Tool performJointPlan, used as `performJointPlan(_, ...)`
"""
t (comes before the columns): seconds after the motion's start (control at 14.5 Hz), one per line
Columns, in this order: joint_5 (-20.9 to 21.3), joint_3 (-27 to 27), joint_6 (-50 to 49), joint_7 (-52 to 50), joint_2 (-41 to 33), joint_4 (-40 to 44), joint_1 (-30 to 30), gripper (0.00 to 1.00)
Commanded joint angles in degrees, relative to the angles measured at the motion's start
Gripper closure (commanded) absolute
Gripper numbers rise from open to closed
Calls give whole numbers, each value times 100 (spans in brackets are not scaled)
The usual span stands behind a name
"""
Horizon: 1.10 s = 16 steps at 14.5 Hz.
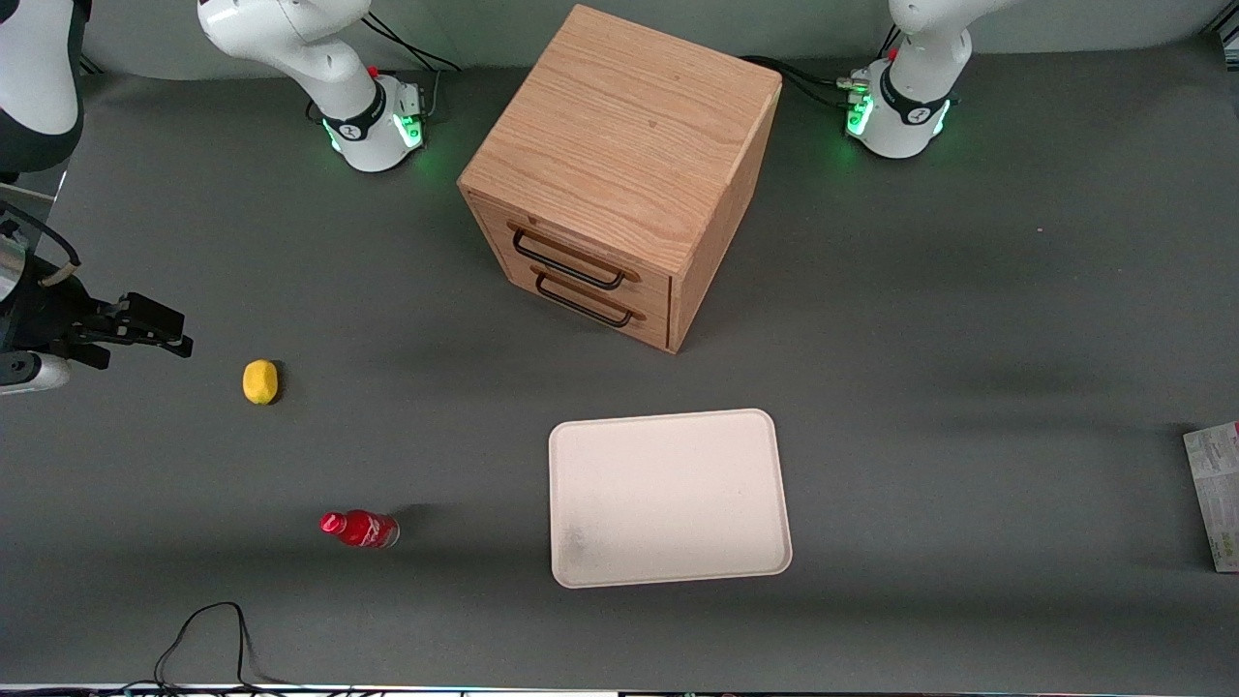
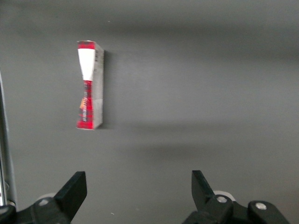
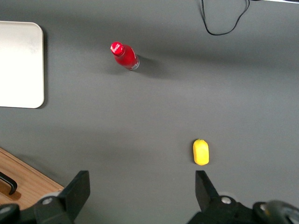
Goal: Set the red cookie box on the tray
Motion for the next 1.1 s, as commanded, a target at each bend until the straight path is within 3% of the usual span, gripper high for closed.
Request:
performJointPlan(0.0, -24, -337, -251, 771, 880, 1120, 642, 0)
performJointPlan(0.28, -15, -452, -67, 1405, 1207, 1404, 1022, 0)
performJointPlan(0.55, 161, -356, 117, 1469, 1199, 1334, 961, 0)
performJointPlan(1.03, 196, -338, 1451, 616, 1365, 149, 900, 0)
